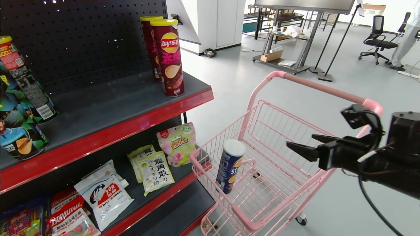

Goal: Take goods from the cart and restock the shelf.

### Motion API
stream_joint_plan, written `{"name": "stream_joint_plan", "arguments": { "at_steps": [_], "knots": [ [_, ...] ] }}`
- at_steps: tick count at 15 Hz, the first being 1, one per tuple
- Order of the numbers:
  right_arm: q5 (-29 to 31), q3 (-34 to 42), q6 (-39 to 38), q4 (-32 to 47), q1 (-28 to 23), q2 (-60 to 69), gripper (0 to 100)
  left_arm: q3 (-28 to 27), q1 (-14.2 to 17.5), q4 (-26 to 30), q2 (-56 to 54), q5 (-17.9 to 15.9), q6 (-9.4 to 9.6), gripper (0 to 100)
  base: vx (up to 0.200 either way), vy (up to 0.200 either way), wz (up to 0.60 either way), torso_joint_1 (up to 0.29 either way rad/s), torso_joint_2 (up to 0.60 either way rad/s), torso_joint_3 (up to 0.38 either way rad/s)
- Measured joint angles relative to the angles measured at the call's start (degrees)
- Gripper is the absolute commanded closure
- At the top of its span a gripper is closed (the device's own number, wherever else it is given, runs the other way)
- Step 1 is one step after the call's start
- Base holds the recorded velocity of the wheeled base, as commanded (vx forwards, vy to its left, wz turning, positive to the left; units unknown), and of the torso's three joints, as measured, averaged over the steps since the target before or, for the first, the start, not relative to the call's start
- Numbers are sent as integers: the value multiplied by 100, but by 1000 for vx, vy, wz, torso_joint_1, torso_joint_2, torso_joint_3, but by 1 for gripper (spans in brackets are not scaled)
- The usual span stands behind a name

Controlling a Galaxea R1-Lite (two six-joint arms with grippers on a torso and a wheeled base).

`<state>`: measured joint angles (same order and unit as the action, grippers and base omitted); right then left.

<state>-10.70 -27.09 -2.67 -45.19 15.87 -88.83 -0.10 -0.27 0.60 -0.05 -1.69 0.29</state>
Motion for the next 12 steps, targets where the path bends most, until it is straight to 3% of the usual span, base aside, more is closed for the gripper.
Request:
{"name": "stream_joint_plan", "arguments": {
  "at_steps": [3, 8, 12],
  "knots": [
    [-724, -221, 474, -563, 512, -1003, 0, 0, -2, 0, 0, 2, -5, 0, 0, 0, 0, 0, 0, 0],
    [-1025, -160, 795, -723, 769, -1712, 0, 0, -2, 2, 0, 2, -2, 0, 0, 0, 0, 0, 0, 0],
    [-1023, -210, 806, -1278, 931, -2188, 0, 0, 0, 2, 0, 0, 0, 0, 0, 0, 0, 0, 0, 0]
  ]
}}
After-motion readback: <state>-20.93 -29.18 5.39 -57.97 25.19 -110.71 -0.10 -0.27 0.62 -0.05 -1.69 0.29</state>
